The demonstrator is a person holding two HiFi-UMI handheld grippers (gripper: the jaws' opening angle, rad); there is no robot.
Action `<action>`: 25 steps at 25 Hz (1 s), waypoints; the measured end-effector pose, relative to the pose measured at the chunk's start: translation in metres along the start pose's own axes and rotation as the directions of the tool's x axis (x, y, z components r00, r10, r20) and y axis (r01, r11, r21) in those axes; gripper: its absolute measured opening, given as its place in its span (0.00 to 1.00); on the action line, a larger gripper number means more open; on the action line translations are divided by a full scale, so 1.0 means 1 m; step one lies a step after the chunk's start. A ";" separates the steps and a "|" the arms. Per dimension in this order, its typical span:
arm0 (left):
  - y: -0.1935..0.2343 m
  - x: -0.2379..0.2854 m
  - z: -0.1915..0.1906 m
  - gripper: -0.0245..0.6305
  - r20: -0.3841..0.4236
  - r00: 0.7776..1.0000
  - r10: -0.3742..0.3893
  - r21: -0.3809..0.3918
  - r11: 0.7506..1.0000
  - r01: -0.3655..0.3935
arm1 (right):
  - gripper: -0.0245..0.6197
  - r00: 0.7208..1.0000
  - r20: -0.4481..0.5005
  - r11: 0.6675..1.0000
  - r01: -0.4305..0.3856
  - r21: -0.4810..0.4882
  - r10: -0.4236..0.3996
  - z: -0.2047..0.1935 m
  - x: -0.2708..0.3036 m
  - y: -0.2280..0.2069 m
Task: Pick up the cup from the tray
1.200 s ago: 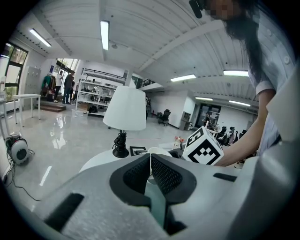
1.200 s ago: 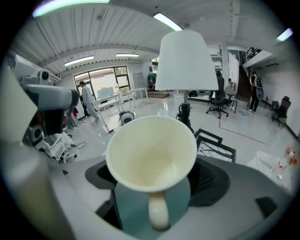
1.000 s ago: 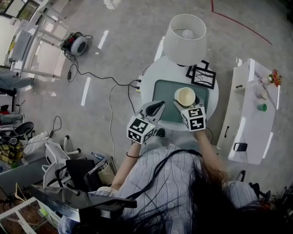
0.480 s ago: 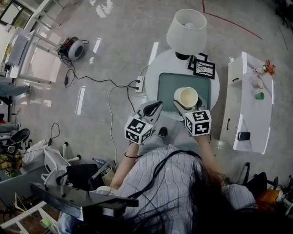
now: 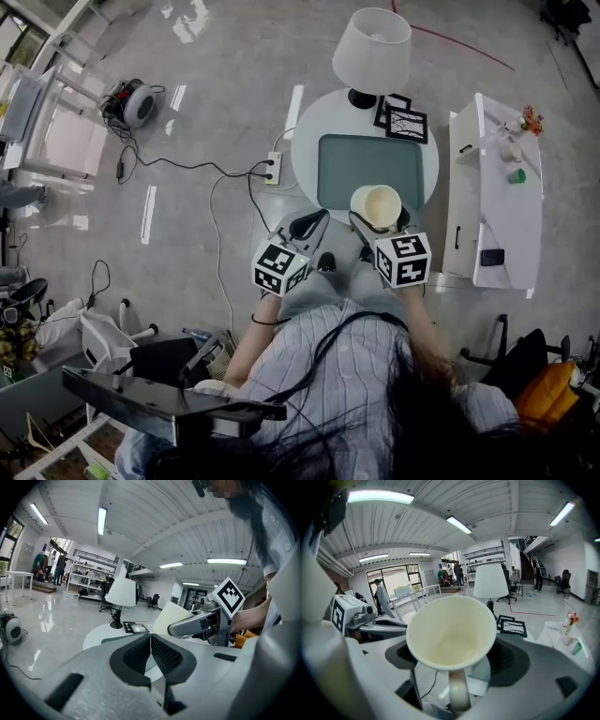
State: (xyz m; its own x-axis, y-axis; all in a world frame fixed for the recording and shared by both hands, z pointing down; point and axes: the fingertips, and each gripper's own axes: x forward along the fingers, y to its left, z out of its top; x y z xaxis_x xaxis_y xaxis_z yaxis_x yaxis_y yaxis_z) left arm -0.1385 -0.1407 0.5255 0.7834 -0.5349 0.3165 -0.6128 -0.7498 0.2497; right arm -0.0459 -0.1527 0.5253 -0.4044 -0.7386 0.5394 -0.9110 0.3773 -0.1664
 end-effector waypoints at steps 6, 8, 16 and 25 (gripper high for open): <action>-0.016 0.002 -0.007 0.06 0.005 1.000 -0.013 -0.015 1.000 0.013 | 0.66 1.000 -0.014 1.000 0.000 0.010 0.001 -0.012 -0.015 0.001; -0.023 0.002 -0.009 0.06 0.002 1.000 -0.010 -0.017 1.000 0.010 | 0.66 1.000 -0.018 1.000 -0.009 0.014 0.009 -0.017 -0.021 0.002; -0.066 0.000 -0.014 0.06 0.011 1.000 0.029 -0.022 0.999 -0.029 | 0.66 0.998 -0.039 0.998 -0.056 0.000 0.056 -0.041 -0.058 0.000; -0.132 -0.010 -0.035 0.06 0.015 0.994 0.112 -0.043 0.993 -0.112 | 0.66 0.991 -0.062 0.993 -0.116 -0.017 0.115 -0.088 -0.127 -0.016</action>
State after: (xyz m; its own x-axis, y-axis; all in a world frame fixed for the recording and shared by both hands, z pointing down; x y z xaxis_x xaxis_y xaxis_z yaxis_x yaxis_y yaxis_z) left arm -0.0689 -0.0224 0.5217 0.7111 -0.6215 0.3286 -0.7003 -0.6679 0.2521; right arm 0.0270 -0.0160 0.5326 -0.5005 -0.6544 0.5668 -0.8564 0.4700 -0.2137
